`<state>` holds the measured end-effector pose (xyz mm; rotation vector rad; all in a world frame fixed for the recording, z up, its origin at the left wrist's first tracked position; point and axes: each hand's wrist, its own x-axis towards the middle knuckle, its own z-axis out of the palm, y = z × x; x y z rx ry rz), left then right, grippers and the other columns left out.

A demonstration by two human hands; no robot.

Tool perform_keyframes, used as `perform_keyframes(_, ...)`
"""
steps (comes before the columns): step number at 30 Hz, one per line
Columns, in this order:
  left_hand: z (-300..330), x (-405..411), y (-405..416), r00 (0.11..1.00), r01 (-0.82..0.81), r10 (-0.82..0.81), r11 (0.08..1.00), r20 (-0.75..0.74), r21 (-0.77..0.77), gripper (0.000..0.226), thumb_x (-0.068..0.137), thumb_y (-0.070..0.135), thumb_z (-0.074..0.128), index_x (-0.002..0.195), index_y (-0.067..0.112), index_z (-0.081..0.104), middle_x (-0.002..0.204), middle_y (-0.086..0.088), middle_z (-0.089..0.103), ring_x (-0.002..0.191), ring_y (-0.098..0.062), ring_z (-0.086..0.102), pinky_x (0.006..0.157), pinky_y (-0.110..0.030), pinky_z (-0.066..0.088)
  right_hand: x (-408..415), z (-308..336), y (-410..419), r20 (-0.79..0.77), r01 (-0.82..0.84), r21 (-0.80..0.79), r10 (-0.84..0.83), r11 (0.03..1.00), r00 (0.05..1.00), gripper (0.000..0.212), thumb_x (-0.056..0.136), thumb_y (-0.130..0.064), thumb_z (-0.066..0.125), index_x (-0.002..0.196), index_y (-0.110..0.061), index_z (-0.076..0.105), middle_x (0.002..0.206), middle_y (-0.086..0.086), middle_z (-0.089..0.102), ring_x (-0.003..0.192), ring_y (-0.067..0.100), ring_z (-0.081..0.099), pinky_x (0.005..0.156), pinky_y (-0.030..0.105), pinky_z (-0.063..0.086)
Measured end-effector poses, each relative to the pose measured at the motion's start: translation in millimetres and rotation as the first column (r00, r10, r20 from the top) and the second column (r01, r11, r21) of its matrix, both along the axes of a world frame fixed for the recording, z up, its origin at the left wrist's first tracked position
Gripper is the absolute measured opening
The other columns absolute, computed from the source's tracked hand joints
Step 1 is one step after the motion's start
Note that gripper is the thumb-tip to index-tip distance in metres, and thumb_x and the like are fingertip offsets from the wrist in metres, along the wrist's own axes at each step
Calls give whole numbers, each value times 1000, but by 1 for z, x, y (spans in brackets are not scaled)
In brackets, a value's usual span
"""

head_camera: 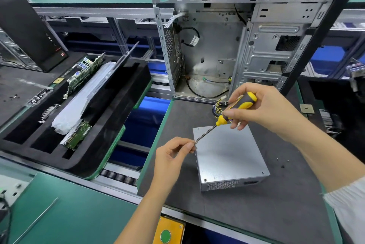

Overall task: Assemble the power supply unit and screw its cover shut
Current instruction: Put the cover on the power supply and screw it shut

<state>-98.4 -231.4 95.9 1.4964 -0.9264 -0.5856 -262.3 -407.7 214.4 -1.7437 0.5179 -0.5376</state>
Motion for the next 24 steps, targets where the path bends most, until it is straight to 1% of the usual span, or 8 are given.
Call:
perform_keyframes(4,-7,-10,4,999,2,-3,1000,-42,-19,23,92,2,62,90,20,76,84,-1,74,76,-12,66,75,-21,53,0,1,7,18,5,-12,-4,1000,1000,32,71,-28,78,90,-12,58,73,16,70,64,31,70,53,31,55)
perform_keyframes(8,-10,-13,14,999,5,-5,1000,-41,-20,29,95,3,56,100,25,75,91,1,75,75,-12,66,76,-19,53,-3,5,16,22,14,-52,-13,999,1000,28,74,-25,75,89,-11,57,74,14,70,64,31,70,53,35,56)
perform_keyframes(10,-12,-13,22,1000,1,-1,1000,3,-15,28,96,7,56,104,27,74,96,4,75,79,-10,66,78,-19,53,-5,9,20,25,8,-67,-6,998,1000,28,75,-26,75,90,-11,56,73,14,70,63,31,70,52,34,56)
perform_keyframes(12,-17,-15,31,996,29,-28,999,89,-14,22,93,17,63,110,27,72,107,8,71,96,-10,66,82,-20,51,-8,14,25,13,-19,-88,20,996,1000,28,75,-27,74,89,-12,56,74,14,69,63,31,70,51,33,55)
perform_keyframes(15,-28,-25,42,959,117,-118,993,256,21,46,78,37,78,122,26,67,132,9,56,119,-18,55,95,-21,47,-12,18,35,-43,-85,-149,80,985,996,24,77,-26,73,88,-15,55,73,11,70,61,28,70,51,32,56)
perform_keyframes(18,-34,-35,44,917,160,-163,986,364,38,54,75,38,82,125,26,65,142,9,48,122,-17,50,103,-22,40,-14,20,46,-129,-160,-238,132,958,983,22,78,-29,73,86,-20,54,72,5,71,61,21,71,53,30,57)
perform_keyframes(21,-33,-37,41,899,156,-140,988,414,-4,46,77,28,82,120,20,69,140,7,51,117,-13,50,100,-20,41,-14,21,54,-163,-195,-299,152,934,975,22,79,-25,72,87,-16,55,74,4,71,61,17,71,53,30,58)
perform_keyframes(24,-31,-39,40,908,143,-125,990,400,-15,41,78,26,81,117,22,70,137,8,54,116,-13,51,96,-22,45,-13,22,60,-181,-217,-323,165,921,970,21,80,-25,72,87,-16,54,76,4,71,61,15,70,53,30,58)
